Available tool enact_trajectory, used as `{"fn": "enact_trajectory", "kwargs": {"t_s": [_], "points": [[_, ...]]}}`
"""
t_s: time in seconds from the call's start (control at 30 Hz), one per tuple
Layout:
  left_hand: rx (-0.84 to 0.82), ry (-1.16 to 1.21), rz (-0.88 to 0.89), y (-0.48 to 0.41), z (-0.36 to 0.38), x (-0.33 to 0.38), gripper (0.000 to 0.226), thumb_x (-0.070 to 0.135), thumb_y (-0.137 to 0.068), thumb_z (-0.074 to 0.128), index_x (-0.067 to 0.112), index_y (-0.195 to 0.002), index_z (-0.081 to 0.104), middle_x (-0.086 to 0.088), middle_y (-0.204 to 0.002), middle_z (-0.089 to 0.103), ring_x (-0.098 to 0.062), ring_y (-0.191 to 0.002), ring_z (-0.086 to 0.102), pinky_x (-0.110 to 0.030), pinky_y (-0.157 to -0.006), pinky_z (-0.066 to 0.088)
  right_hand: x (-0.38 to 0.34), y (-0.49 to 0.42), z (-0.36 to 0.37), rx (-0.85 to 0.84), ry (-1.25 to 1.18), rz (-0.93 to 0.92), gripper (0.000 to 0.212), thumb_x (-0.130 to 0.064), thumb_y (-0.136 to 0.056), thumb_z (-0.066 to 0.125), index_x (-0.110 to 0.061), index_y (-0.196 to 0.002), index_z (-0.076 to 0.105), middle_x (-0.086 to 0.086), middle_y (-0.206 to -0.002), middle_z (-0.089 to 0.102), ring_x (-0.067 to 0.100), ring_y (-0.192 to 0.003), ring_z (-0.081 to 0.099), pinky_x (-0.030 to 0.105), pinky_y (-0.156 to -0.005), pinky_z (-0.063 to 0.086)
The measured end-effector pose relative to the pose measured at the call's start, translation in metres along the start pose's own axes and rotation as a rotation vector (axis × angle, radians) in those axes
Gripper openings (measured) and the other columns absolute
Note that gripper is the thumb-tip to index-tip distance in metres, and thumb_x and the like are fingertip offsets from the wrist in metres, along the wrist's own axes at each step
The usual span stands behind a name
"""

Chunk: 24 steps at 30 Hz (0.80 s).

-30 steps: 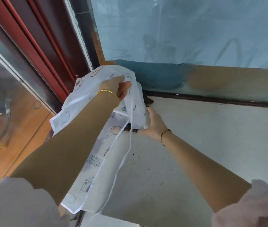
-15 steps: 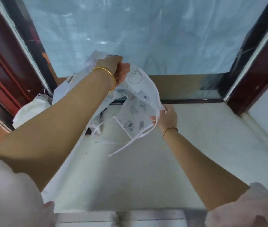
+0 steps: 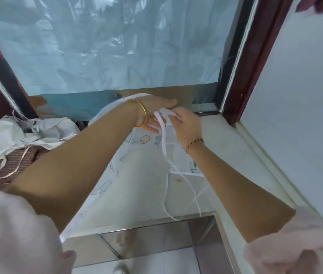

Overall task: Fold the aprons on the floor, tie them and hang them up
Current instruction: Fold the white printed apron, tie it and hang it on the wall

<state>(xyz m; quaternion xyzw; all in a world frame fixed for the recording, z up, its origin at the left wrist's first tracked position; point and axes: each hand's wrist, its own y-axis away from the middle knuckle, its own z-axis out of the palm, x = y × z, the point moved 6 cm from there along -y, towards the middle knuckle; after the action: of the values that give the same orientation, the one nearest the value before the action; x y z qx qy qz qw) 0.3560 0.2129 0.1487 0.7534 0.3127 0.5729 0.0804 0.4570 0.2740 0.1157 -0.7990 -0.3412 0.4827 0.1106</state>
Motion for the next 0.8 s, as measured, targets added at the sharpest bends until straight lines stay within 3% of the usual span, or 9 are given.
{"fn": "enact_trajectory", "kwargs": {"t_s": [0.07,0.13,0.2,0.27,0.4,0.47,0.57,0.67,0.8], "points": [[0.086,0.036,-0.026,-0.003,0.007,-0.003,0.027,0.024,-0.094,0.055,0.007,-0.114,0.062,-0.007,-0.108,0.07,-0.013,-0.082,0.069,-0.029,-0.077,0.057,0.006,0.006,0.0,-0.055,-0.129,0.028,0.018,-0.009,-0.09,0.054,-0.013,-0.104,0.064,-0.01,-0.094,0.06,0.003,-0.083,0.057,0.015,-0.073,0.048],[0.195,0.23,-0.042,-0.011,-0.001,-0.011,0.029,0.012,-0.1,0.04,0.003,-0.125,0.052,-0.008,-0.096,0.07,-0.011,-0.051,0.066,-0.024,-0.057,0.056,0.025,0.014,-0.008,0.011,-0.226,0.139,0.039,-0.005,-0.082,0.052,-0.017,-0.119,0.058,-0.006,-0.116,0.058,0.018,-0.101,0.061,0.034,-0.085,0.054],[0.329,0.397,-0.036,-0.013,-0.025,-0.02,0.029,0.005,-0.1,0.034,0.003,-0.124,0.05,-0.008,-0.07,0.064,-0.011,-0.03,0.054,-0.024,-0.042,0.053,0.052,0.024,-0.022,0.152,-0.204,0.297,0.044,-0.004,-0.078,0.045,-0.021,-0.117,0.056,-0.006,-0.116,0.055,0.024,-0.099,0.061,0.042,-0.082,0.053],[0.426,0.563,-0.044,-0.009,-0.048,-0.031,0.025,0.003,-0.098,0.037,0.007,-0.113,0.056,-0.006,-0.062,0.054,-0.009,-0.026,0.047,-0.027,-0.043,0.055,0.082,0.037,-0.032,0.172,-0.004,0.468,0.042,0.0,-0.082,0.043,-0.018,-0.118,0.053,0.0,-0.118,0.052,0.022,-0.096,0.058,0.033,-0.074,0.048],[0.517,0.908,-0.035,0.009,-0.073,-0.042,0.022,0.012,-0.098,0.044,0.006,-0.083,0.059,-0.001,-0.046,0.041,-0.008,-0.024,0.038,-0.037,-0.062,0.059,0.128,0.075,0.006,-0.276,0.128,0.681,0.066,0.003,-0.08,0.049,-0.018,-0.141,0.033,0.011,-0.139,0.037,0.03,-0.113,0.051,0.039,-0.087,0.05],[0.531,1.034,-0.018,0.017,-0.079,-0.043,0.02,0.015,-0.098,0.045,0.004,-0.097,0.061,-0.004,-0.049,0.053,-0.011,-0.032,0.04,-0.035,-0.076,0.058,0.127,0.097,0.041,-0.52,-0.008,0.75,0.082,-0.002,-0.077,0.056,-0.019,-0.148,0.017,0.011,-0.142,0.031,0.03,-0.115,0.048,0.035,-0.081,0.048],[0.518,1.218,0.044,0.015,-0.089,-0.043,0.029,0.019,-0.098,0.045,0.003,-0.119,0.058,-0.003,-0.087,0.07,-0.014,-0.042,0.041,-0.034,-0.09,0.052,0.108,0.122,0.095,-0.791,-0.168,0.828,0.094,-0.01,-0.077,0.06,-0.022,-0.15,0.002,0.008,-0.147,0.026,0.029,-0.124,0.039,0.038,-0.088,0.044],[0.511,1.301,0.054,0.006,-0.106,-0.049,0.026,0.022,-0.098,0.046,0.002,-0.095,0.063,-0.003,-0.039,0.053,-0.013,-0.023,0.041,-0.039,-0.074,0.058,0.104,0.132,0.133,-0.781,-0.166,0.936,0.08,-0.009,-0.082,0.058,-0.013,-0.145,0.01,0.012,-0.142,0.029,0.03,-0.12,0.04,0.041,-0.09,0.044],[0.508,1.349,0.042,-0.004,-0.131,-0.056,0.034,0.018,-0.097,0.047,-0.001,-0.071,0.058,-0.006,-0.038,0.05,-0.01,-0.032,0.039,-0.036,-0.034,0.05,0.12,0.139,0.151,-0.618,-0.142,1.094,0.065,-0.016,-0.084,0.065,-0.009,-0.134,0.025,0.012,-0.134,0.037,0.027,-0.11,0.044,0.032,-0.091,0.038]]}}
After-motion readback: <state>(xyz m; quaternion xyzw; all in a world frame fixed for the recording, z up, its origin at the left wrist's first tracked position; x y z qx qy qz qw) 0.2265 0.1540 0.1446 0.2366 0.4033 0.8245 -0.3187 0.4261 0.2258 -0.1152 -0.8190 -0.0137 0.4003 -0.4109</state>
